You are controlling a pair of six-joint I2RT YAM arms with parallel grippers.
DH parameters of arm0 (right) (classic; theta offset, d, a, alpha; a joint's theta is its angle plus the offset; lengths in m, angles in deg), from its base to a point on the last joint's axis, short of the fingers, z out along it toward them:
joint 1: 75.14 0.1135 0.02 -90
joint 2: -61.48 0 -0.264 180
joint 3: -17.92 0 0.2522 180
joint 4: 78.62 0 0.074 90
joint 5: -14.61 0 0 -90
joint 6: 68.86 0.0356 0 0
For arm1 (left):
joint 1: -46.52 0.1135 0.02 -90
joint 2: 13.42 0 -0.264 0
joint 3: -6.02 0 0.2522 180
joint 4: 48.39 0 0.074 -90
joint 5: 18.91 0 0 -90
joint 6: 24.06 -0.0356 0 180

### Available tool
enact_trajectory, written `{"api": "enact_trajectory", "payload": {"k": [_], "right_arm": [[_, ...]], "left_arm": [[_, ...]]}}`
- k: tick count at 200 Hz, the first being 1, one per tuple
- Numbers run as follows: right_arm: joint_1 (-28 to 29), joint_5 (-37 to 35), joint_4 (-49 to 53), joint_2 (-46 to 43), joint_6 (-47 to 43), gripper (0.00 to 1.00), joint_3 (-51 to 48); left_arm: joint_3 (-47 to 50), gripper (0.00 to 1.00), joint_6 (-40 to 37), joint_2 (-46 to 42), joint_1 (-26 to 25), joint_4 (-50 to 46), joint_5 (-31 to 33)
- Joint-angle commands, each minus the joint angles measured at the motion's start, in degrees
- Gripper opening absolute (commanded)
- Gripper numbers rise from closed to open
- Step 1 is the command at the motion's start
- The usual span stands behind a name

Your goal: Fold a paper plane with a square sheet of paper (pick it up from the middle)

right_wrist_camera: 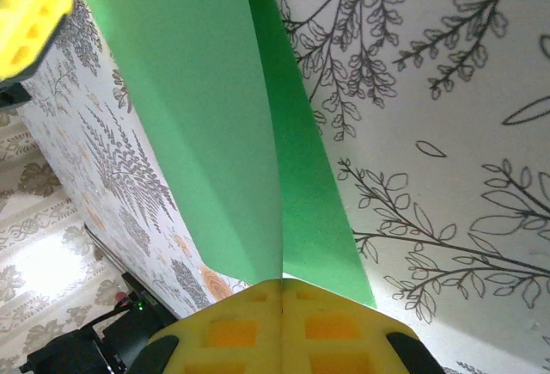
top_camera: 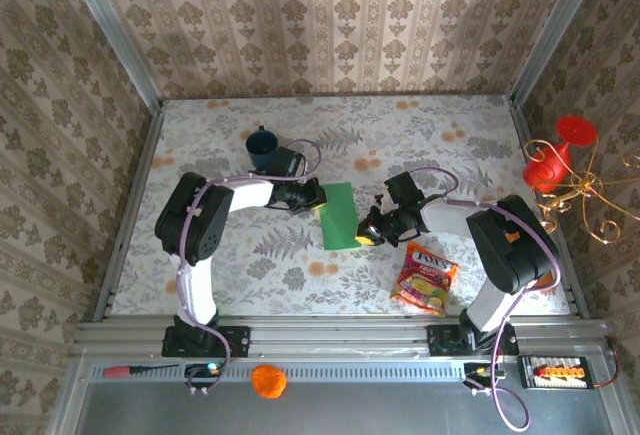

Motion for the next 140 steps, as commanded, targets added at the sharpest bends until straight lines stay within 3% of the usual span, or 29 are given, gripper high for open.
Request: {"api": "enact_trajectory", "payload": {"k": [1, 64, 140], "right_arm": [[-0.3, 1.4, -0.6, -1.0, -1.1, 0.03, 1.4], [1.4, 5.2, -7.7, 2.9, 0.5, 0.03, 4.6], [3.0, 0.2, -11.8, 8.2, 3.2, 0.03, 7.8]], "left_arm": [[-1.0, 0.08, -1.4, 1.4, -0.3, -1.7, -0.8], [-2.1, 0.08, -1.6, 2.6, -0.7, -2.6, -1.2], [-2.3, 0.08, -2.0, 3.0, -0.9, -3.1, -0.6]]}}
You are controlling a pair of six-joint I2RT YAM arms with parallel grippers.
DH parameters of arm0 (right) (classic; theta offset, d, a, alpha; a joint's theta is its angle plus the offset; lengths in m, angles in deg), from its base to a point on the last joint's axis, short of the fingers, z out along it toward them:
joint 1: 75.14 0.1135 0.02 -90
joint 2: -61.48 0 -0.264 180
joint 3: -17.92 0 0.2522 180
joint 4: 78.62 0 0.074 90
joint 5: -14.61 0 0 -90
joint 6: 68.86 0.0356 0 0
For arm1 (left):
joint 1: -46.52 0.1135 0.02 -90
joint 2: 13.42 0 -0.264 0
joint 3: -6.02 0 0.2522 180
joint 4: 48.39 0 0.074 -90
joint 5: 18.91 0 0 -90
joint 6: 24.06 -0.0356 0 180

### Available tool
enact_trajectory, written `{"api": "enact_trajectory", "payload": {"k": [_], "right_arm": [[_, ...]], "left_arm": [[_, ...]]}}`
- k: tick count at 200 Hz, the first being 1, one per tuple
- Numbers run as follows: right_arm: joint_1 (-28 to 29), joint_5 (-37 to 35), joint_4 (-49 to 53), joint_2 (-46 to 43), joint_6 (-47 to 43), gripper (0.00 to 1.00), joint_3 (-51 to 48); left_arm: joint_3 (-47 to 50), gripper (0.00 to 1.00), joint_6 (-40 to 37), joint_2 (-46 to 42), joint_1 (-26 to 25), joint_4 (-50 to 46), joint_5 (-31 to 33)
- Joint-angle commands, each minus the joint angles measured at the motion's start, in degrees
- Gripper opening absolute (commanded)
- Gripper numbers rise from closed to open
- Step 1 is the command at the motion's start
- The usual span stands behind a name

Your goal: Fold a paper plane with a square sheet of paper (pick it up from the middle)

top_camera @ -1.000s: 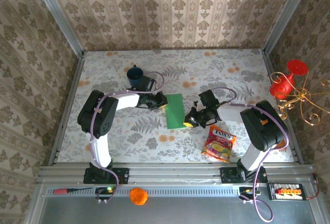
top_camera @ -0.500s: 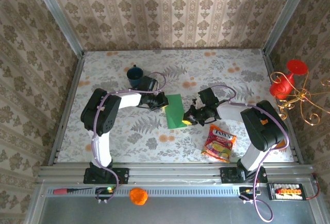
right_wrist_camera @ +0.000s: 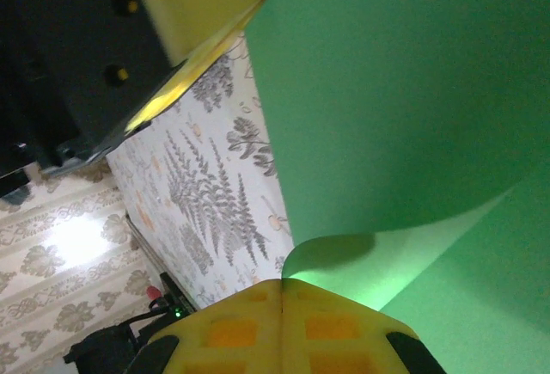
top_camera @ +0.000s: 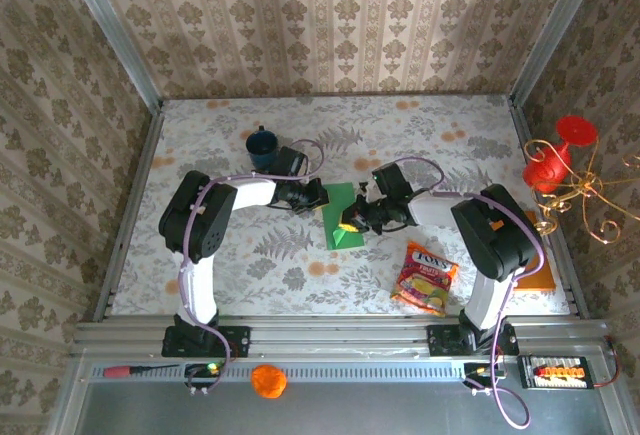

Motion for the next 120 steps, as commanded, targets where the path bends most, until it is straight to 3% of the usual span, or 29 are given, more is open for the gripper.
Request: {"api": "enact_trajectory", "payload": {"k": [1, 120], "right_arm": [[0.6, -2.7, -1.7, 1.5, 1.2, 0.03, 2.1], [1.4, -6.9, -4.8, 4.5, 3.2, 0.02, 2.0]], "left_arm": [[-0.8, 0.08, -1.3, 1.7, -0.5, -2.6, 0.3], [-2.8, 0.08, -2.6, 3.6, -1.5, -4.4, -0.6]]}}
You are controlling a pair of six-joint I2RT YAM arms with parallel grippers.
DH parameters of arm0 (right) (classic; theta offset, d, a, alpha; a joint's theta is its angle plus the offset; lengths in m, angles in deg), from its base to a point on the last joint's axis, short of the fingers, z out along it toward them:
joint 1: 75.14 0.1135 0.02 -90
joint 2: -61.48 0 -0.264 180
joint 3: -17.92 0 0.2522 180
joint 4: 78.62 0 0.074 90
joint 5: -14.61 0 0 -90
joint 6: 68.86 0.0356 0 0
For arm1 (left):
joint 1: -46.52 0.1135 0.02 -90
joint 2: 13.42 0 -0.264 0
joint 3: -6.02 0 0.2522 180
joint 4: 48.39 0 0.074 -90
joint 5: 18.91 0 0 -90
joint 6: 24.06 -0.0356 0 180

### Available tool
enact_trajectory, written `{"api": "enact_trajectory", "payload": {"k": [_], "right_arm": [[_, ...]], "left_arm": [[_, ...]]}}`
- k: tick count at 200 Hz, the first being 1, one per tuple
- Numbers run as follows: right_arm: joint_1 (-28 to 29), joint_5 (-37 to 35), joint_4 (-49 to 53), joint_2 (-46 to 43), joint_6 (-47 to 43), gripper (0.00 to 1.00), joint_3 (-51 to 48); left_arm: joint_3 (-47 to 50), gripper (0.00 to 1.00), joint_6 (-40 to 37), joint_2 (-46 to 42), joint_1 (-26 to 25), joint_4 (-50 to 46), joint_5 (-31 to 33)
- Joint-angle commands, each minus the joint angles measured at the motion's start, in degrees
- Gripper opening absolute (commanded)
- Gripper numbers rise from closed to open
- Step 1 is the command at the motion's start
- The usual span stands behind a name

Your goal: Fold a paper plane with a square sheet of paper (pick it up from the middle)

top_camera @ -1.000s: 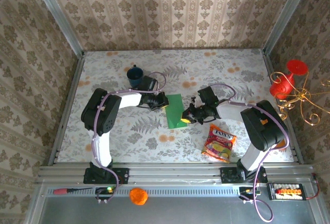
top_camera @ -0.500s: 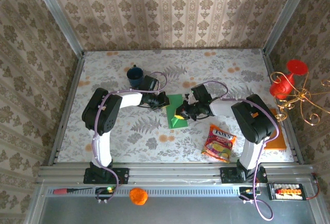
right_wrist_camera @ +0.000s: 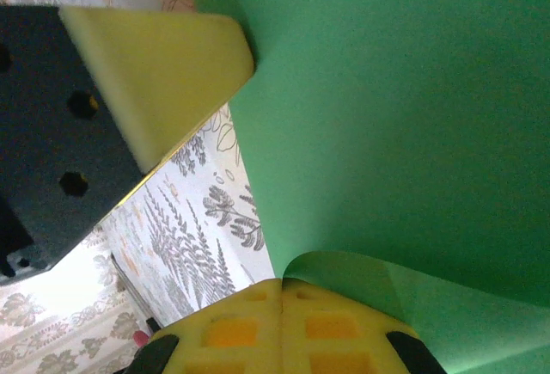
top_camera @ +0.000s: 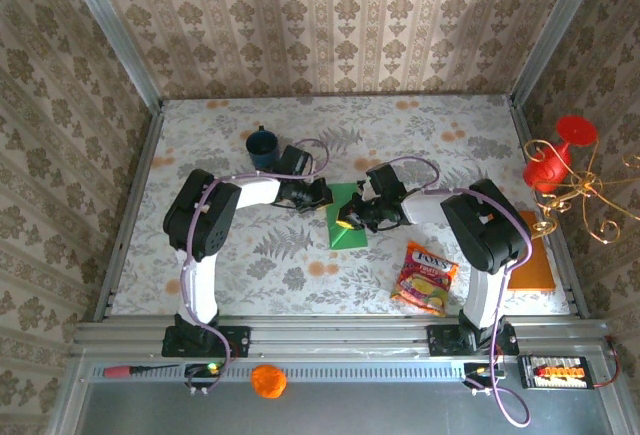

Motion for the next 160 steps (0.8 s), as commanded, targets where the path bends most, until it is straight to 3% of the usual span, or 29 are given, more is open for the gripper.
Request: {"api": "enact_trajectory", "payload": {"k": [1, 160], "right_arm": [[0.4, -1.8, -1.0, 0.7, 0.4, 0.02, 0.2], [1.0, 1.7, 2.3, 1.4, -4.1, 0.02, 1.4]], "left_arm": [[-0.6, 0.08, -1.7, 2.0, -0.4, -3.7, 0.1], [-0.9, 0.08, -1.9, 2.2, -0.6, -3.7, -0.2]]}}
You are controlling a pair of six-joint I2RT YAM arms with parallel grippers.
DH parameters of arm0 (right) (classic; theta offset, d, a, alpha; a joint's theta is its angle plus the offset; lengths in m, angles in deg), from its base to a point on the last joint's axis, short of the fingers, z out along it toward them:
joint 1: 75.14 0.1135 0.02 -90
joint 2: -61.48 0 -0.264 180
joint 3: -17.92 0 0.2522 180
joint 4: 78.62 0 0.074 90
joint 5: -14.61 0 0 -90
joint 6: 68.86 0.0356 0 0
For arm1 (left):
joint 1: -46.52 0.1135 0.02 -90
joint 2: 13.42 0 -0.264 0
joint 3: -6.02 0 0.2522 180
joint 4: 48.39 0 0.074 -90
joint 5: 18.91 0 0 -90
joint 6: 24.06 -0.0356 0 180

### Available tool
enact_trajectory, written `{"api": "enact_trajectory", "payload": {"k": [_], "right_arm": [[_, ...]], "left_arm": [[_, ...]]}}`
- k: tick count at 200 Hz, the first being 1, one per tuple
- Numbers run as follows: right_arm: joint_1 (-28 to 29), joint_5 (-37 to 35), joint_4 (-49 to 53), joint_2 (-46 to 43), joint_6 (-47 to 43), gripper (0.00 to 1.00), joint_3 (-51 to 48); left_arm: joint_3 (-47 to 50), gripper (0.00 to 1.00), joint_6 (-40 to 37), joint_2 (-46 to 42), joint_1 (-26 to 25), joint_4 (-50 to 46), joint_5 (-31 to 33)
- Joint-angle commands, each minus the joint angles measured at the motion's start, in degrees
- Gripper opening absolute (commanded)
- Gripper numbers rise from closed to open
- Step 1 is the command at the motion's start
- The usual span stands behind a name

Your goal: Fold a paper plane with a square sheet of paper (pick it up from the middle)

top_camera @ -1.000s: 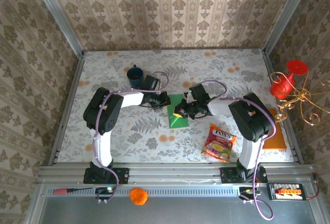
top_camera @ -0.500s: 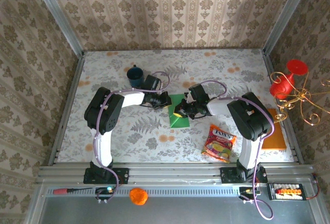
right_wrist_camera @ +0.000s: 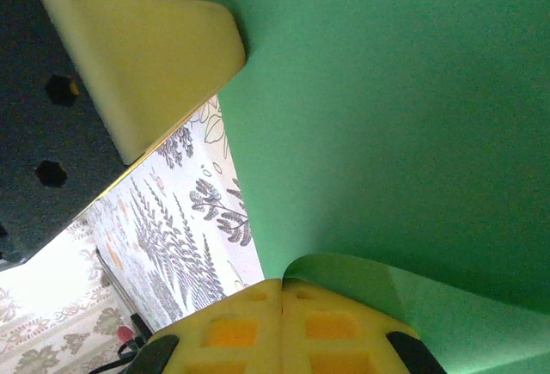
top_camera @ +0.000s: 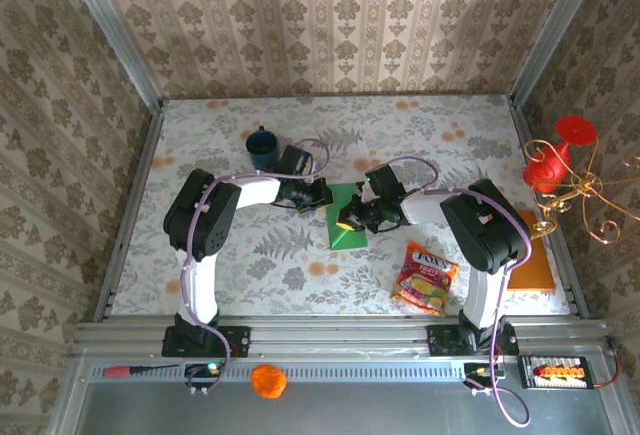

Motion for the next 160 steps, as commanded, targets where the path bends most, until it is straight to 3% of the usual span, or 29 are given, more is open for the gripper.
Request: {"api": "enact_trajectory", "payload": {"k": [1, 160], "right_arm": [[0.6, 1.7, 1.0, 1.3, -1.3, 0.02, 1.4], [0.7, -0.7, -2.4, 2.2, 1.4, 0.01, 0.5]], "left_arm": [[-0.5, 0.08, -1.2, 2.1, -0.6, -3.1, 0.0], [-0.2, 0.08, -1.0, 2.1, -0.8, -3.1, 0.3]]}}
